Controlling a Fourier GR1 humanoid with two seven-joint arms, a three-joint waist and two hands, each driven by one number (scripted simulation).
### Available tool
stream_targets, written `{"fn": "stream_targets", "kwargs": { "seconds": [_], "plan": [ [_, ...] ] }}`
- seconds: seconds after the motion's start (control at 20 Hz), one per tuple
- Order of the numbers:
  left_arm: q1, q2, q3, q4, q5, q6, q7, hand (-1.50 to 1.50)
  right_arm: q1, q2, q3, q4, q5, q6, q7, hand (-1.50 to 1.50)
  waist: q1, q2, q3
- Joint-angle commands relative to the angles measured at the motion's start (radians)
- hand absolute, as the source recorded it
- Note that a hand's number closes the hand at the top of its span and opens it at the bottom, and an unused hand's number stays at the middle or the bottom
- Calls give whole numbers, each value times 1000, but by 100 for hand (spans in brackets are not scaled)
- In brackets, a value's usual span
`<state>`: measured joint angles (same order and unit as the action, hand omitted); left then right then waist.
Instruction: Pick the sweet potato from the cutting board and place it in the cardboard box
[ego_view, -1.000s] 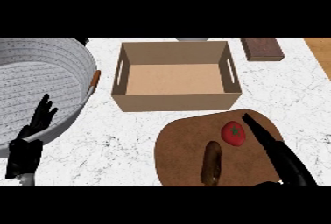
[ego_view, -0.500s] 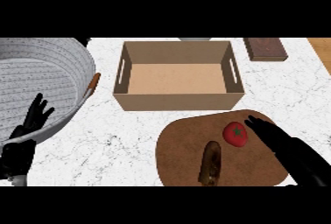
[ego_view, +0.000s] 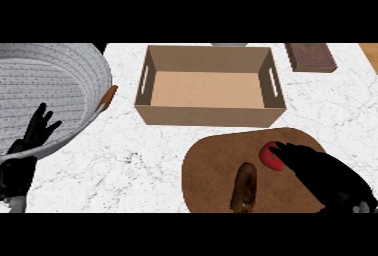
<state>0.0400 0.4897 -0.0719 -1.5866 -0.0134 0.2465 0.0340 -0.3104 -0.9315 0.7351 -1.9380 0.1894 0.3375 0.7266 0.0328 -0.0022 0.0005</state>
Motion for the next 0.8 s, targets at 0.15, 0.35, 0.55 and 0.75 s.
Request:
{"fn": "stream_targets", "kwargs": {
  "seconds": [0.15, 0.35, 0.55, 0.75],
  "plan": [
    [-19, 17, 45, 154, -26, 6, 4, 0, -177, 222, 46, 143, -109, 202, 254, -150, -5, 12, -4],
    [-25, 1, 58, 192, -19, 7, -22, 0, -193, 274, 90, 171, -63, 212, 300, -150, -28, 7, -3],
    [-84, 34, 69, 176, -20, -9, 64, 0, -245, 305, 78, 246, -82, 253, 272, -150, -36, 7, -2],
    [-34, 29, 84, 158, -12, -10, 34, 0, -210, 324, 99, 271, -47, 240, 261, -150, -38, 5, -1]
  ]
}}
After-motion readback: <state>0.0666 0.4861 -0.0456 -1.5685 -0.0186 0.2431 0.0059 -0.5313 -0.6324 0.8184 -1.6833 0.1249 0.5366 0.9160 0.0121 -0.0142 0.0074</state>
